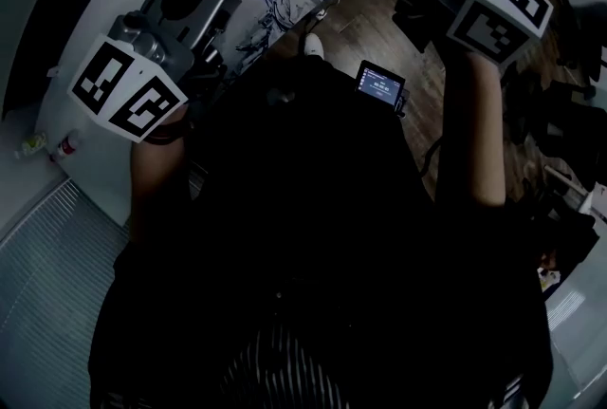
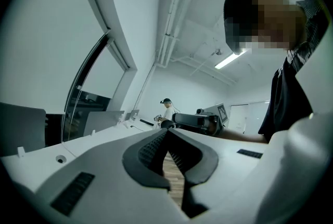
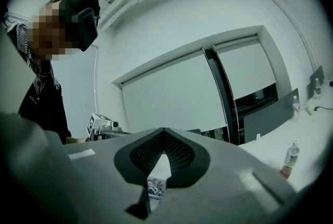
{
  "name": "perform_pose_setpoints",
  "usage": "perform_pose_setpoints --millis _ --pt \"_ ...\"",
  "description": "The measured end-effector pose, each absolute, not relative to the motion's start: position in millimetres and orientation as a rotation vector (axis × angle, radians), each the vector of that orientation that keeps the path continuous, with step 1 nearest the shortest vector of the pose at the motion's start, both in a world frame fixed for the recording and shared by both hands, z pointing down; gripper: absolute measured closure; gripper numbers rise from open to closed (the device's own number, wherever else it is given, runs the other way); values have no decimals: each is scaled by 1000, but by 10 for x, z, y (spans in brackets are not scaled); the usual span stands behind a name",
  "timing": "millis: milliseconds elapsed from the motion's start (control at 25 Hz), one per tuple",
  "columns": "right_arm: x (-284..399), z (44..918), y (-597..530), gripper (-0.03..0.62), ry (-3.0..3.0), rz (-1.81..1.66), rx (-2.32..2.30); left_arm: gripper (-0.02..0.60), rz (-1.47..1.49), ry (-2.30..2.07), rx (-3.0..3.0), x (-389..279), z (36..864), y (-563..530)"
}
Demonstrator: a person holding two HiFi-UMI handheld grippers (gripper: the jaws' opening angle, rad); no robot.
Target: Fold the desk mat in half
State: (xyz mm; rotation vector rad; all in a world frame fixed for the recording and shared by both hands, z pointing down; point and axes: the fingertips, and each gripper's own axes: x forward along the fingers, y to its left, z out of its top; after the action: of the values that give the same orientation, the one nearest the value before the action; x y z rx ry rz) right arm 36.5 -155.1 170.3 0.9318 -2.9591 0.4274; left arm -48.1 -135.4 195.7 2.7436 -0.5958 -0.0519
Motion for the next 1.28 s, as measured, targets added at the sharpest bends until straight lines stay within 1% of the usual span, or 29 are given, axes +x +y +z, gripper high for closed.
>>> perform_pose_setpoints --millis 240,360,480,640,920,1280 --pt "465 1769 -1999 592 -3001 474 822 574 -77 -753 2709 -432 1970 -1796" --pt "551 1821 -2300 592 -3004 466 763 574 -19 -868 2698 -418 2026 -2068" --pt "639 1967 -2552 592 -3005 463 714 574 -17 -886 2730 -311 1983 -2166" --pt "832 2141 -2747 592 -3012 501 623 574 -4 -922 2554 -218 2349 -2425" --pt "1272 2360 -3234 592 -2989 568 676 574 66 -1001 2488 -14 2584 -2627" --pt "1529 2708 -3481 592 -2953 662 794 574 108 -1006 2477 165 2611 -2779"
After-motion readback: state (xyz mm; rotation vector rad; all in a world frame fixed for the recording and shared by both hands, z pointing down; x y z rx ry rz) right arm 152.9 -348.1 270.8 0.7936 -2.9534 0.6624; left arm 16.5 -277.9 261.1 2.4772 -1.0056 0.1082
